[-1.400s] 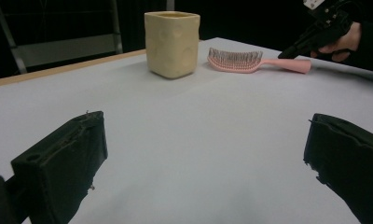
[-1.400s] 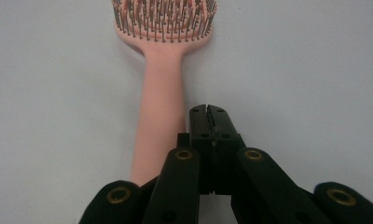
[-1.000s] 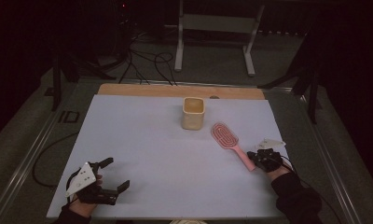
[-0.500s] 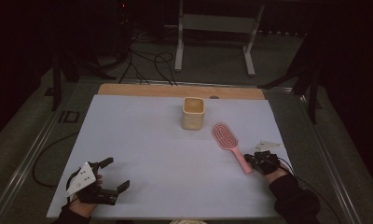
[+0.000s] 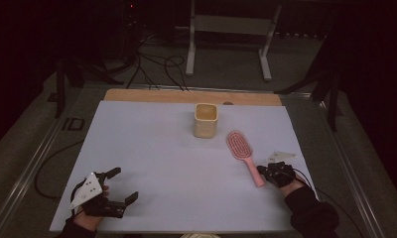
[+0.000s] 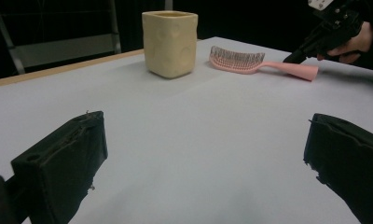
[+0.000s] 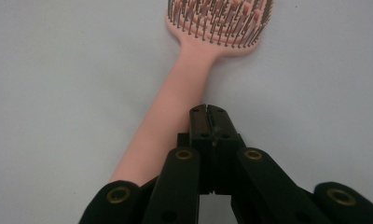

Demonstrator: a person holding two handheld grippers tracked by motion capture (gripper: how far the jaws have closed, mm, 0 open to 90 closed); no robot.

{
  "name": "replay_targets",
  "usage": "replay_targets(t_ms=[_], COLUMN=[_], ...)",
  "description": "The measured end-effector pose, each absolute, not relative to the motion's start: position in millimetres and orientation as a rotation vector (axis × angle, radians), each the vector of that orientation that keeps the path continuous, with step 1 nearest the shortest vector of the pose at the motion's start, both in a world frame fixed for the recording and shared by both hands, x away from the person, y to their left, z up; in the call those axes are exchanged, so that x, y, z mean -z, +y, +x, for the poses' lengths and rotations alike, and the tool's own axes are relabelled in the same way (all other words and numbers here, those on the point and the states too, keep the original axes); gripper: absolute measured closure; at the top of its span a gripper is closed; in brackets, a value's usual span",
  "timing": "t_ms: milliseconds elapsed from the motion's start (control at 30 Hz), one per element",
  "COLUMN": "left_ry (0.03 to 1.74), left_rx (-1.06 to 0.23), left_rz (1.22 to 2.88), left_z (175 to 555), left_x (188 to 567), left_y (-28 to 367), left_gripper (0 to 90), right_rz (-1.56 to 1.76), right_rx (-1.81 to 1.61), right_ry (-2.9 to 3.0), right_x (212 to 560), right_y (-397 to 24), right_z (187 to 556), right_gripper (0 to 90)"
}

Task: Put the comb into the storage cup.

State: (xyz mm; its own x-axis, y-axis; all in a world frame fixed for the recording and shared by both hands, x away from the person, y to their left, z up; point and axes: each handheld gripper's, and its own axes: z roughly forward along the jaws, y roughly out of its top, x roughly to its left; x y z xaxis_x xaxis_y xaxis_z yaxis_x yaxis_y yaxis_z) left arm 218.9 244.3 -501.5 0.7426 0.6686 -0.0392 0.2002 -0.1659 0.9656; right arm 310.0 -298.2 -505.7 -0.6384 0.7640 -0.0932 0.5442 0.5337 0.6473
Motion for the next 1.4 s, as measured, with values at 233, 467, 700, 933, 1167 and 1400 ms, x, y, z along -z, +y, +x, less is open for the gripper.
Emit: replay_targets(t_ms=[233, 467, 700, 933, 1167, 1400], left_ry=[0.692, 0.692, 0.692, 0.690, 0.690, 0.689], left_rx=[-0.476, -0.475, -0.475, -0.472, -0.471, -0.471], left_rz=[1.723, 1.723, 1.722, 1.721, 1.720, 1.721], left_z=[219, 219, 219, 219, 219, 219], left_x=[502, 502, 501, 501, 501, 501], left_y=[244, 244, 244, 244, 244, 244], left_gripper=[0.1, 0.1, 0.1, 0.1, 0.1, 0.1], right_rz=[1.094, 1.125, 1.167, 1.175, 1.207, 1.252], right_rx=[-0.823, -0.817, -0.822, -0.821, -0.824, -0.844], right_ry=[2.376, 2.339, 2.315, 2.302, 2.311, 2.332], right_x=[499, 489, 477, 468, 467, 467], right_y=[-301, -303, -296, -287, -282, -280], right_z=[311, 310, 309, 310, 314, 318], right_gripper=[90.0, 90.0, 90.0, 81.7, 64.0, 44.6])
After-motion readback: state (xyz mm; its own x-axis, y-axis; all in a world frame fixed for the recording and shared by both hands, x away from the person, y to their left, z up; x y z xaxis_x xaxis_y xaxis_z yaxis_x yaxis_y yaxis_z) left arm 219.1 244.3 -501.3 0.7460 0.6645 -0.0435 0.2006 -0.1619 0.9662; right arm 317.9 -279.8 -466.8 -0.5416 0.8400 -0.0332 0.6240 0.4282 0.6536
